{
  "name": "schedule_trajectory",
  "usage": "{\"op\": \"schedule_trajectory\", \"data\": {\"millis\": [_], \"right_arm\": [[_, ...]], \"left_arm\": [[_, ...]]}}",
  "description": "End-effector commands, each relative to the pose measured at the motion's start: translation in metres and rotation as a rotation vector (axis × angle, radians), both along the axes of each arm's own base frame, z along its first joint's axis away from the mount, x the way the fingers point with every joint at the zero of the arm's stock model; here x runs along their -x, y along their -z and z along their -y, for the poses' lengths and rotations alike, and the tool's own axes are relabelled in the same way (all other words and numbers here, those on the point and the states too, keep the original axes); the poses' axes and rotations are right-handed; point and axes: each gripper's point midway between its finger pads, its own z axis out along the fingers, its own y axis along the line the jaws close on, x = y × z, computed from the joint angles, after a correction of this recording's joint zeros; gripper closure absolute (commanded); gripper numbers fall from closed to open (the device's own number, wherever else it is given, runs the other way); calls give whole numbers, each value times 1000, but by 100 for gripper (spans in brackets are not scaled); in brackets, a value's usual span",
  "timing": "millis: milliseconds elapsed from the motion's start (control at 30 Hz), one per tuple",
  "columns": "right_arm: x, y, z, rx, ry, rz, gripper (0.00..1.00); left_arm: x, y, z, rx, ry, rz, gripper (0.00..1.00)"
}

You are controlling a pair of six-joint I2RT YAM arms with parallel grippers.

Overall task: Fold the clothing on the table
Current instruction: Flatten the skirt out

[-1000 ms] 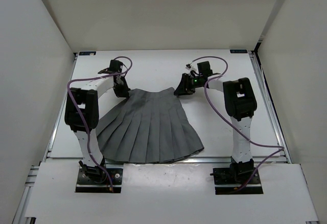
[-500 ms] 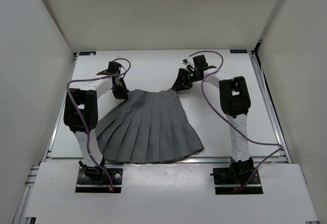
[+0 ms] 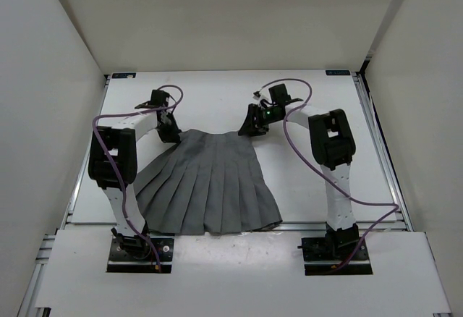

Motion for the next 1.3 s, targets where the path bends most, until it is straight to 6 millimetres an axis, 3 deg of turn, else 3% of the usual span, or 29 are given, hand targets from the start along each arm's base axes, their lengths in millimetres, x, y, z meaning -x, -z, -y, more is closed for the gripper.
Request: {"op": "schedule_trajectory", "data": {"millis": [0, 167, 200, 267, 333, 400, 467, 500, 567, 600, 633, 667, 700, 733, 800, 833, 933, 1033, 1067, 1100, 1167, 1200, 1233, 1267], "right_arm": [[0, -8, 23, 10, 52, -7, 49], [7, 0, 28, 27, 48, -36, 52], [8, 4, 26, 34, 47, -40, 59], [12, 10, 20, 32, 35, -70, 91], [10, 8, 20, 38, 41, -70, 100], [2, -7, 24, 60, 61, -20, 100], [-12, -41, 34, 83, 93, 78, 100], [-21, -49, 45, 107, 123, 100, 100], [-46, -103, 60, 102, 178, 213, 100], [-53, -130, 67, 92, 199, 250, 100], [-57, -140, 75, 103, 214, 264, 100], [-61, -165, 79, 102, 225, 310, 100], [-68, -195, 84, 92, 244, 376, 100], [-67, -203, 90, 104, 253, 381, 100], [-72, -256, 99, 85, 285, 501, 99], [-71, -269, 105, 77, 297, 522, 100], [-62, -308, 114, 58, 304, 618, 100], [-43, -300, 117, 90, 282, 594, 100], [-27, -308, 113, 89, 266, 606, 100], [-22, -295, 113, 112, 254, 595, 100], [14, -307, 110, 136, 238, 657, 100], [20, -311, 109, 153, 242, 690, 100], [34, -325, 112, 159, 260, 740, 100], [53, -337, 111, 152, 255, 772, 99]], "left_arm": [[-6, -32, 2, 36, 2, 87, 100], [-6, -31, -1, 35, -5, 90, 100], [-8, -30, -1, 30, -9, 89, 100], [-4, -26, -1, 35, -4, 73, 100], [-5, -28, -4, 32, -9, 78, 100], [-7, -35, 0, 71, 5, 88, 100], [-15, -48, 2, 119, 5, 122, 100], [-23, -64, 10, 167, 16, 158, 100], [-42, -92, 24, 247, 33, 233, 100], [-51, -114, 37, 313, 55, 274, 100], [-62, -141, 44, 372, 63, 327, 100], [-72, -169, 56, 407, 85, 398, 100], [-73, -184, 65, 442, 111, 425, 100], [-79, -208, 72, 479, 132, 472, 100], [-83, -239, 82, 550, 163, 532, 100], [-84, -261, 85, 603, 175, 579, 100], [-75, -280, 89, 701, 195, 618, 100], [-60, -276, 88, 726, 201, 602, 100], [-48, -280, 87, 743, 219, 610, 100], [-39, -270, 86, 768, 217, 579, 100], [-13, -298, 80, 799, 259, 664, 100], [4, -307, 78, 818, 270, 676, 100], [10, -307, 76, 823, 270, 679, 100], [24, -321, 74, 828, 295, 707, 100]]}}
